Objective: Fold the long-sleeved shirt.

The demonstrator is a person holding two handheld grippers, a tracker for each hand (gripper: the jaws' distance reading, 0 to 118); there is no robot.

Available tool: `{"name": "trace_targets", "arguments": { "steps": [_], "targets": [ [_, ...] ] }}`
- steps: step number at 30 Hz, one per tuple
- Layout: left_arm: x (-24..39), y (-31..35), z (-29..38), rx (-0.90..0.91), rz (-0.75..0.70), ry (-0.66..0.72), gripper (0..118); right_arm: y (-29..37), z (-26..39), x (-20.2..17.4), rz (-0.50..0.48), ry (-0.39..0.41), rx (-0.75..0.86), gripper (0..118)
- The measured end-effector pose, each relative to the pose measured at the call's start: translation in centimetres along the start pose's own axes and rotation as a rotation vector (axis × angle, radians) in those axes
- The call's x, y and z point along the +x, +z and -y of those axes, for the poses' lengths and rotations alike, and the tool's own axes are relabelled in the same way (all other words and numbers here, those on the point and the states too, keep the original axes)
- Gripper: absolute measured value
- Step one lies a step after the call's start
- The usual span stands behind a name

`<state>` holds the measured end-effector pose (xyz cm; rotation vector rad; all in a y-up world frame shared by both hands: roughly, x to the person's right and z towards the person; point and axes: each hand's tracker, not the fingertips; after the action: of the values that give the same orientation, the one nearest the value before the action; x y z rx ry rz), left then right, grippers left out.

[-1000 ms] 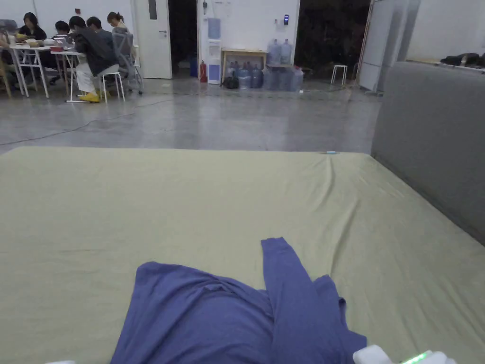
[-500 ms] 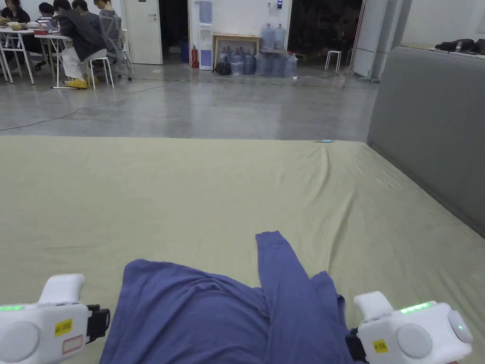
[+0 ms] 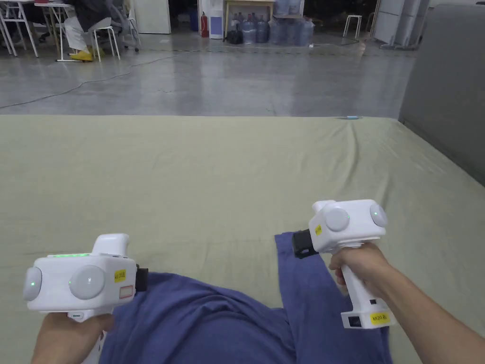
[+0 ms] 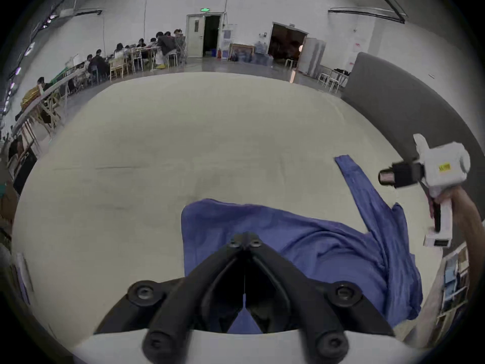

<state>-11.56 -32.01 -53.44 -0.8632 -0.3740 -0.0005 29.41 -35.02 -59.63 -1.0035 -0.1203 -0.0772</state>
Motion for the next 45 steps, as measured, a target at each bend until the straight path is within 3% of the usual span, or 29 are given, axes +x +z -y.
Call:
{"name": "trace_targets", "arguments": {
  "steps": [2, 4, 5, 6, 8, 9, 10, 12, 16, 20, 24, 28, 31, 35, 36, 37, 39, 40, 42, 45],
  "targets": [
    [-0.3, -0.5, -0.1, -0.025, -0.008, 0.013, 0, -2.8, -1.4, -0.4, 0.031, -0.016, -0.039, 88],
    [-0.5, -0.3, 0.0, -0.021, 0.002, 0.020, 0, -4.5, -1.9, -0.8, 0.046, -0.015, -0.059, 79],
    [-0.6, -0.1, 0.0, -0.018, 0.004, 0.021, 0, -5.3, -1.9, -1.0, 0.051, -0.018, -0.075, 69],
    [0.1, 0.5, 0.1, -0.015, -0.002, 0.014, 0, -5.9, -1.8, -1.1, 0.045, -0.020, -0.100, 48],
    [0.1, 0.9, 0.3, -0.012, -0.004, 0.024, 0, -6.1, -0.8, -1.6, 0.022, -0.014, -0.112, 39],
    [0.1, 0.9, 0.4, -0.014, -0.001, 0.032, 0, -5.7, -0.7, -2.0, 0.061, 0.003, -0.077, 22],
    [-0.5, 0.8, 0.2, -0.018, 0.006, 0.043, 0, -5.3, -0.8, -2.0, 0.043, -0.001, -0.093, 22],
    [-0.4, 1.1, 0.3, -0.017, 0.001, 0.048, 0, -3.7, -1.0, -1.9, 0.058, -0.031, -0.070, 0],
    [-0.8, 2.1, 0.6, -0.011, 0.018, 0.059, 0, 2.5, 0.9, -1.8, -0.021, 0.039, 0.013, 0],
    [-0.4, 3.9, 1.3, 0.003, 0.022, 0.032, 0, 13.7, 7.9, -1.6, -0.132, 0.167, 0.101, 0],
    [-0.3, 5.8, 2.5, 0.024, 0.042, 0.041, 0, 21.5, 16.9, -1.1, -0.263, 0.166, 0.090, 0],
    [0.1, 7.5, 3.6, 0.035, 0.046, 0.046, 0, 22.9, 24.5, -1.4, -0.336, 0.130, -0.042, 0],
    [0.6, 9.1, 4.5, 0.045, 0.057, 0.048, 0, 21.2, 29.3, -2.2, -0.357, 0.150, -0.175, 0],
    [0.9, 10.5, 4.9, 0.059, 0.054, 0.048, 0, 18.5, 31.7, -2.8, -0.280, 0.185, -0.226, 0],
    [0.9, 10.8, 4.9, 0.060, 0.053, 0.049, 0, 18.5, 31.5, -2.6, -0.269, 0.184, -0.215, 6],
    [0.9, 11.1, 4.9, 0.061, 0.054, 0.049, 0, 19.0, 31.2, -2.5, -0.269, 0.175, -0.206, 20],
    [1.3, 12.0, 5.0, 0.067, 0.060, 0.044, 0, 21.0, 30.2, -2.1, -0.288, 0.127, -0.139, 76],
    [1.4, 12.3, 5.0, 0.075, 0.060, 0.040, 0, 22.4, 29.3, -1.6, -0.312, 0.104, -0.088, 76],
    [1.3, 12.6, 5.1, 0.084, 0.059, 0.038, 0, 24.6, 27.5, -0.6, -0.313, 0.065, 0.033, 94],
    [1.3, 12.5, 5.4, 0.082, 0.055, 0.043, 0, 25.6, 25.0, 1.1, -0.218, -0.005, 0.131, 93]
  ]
}}
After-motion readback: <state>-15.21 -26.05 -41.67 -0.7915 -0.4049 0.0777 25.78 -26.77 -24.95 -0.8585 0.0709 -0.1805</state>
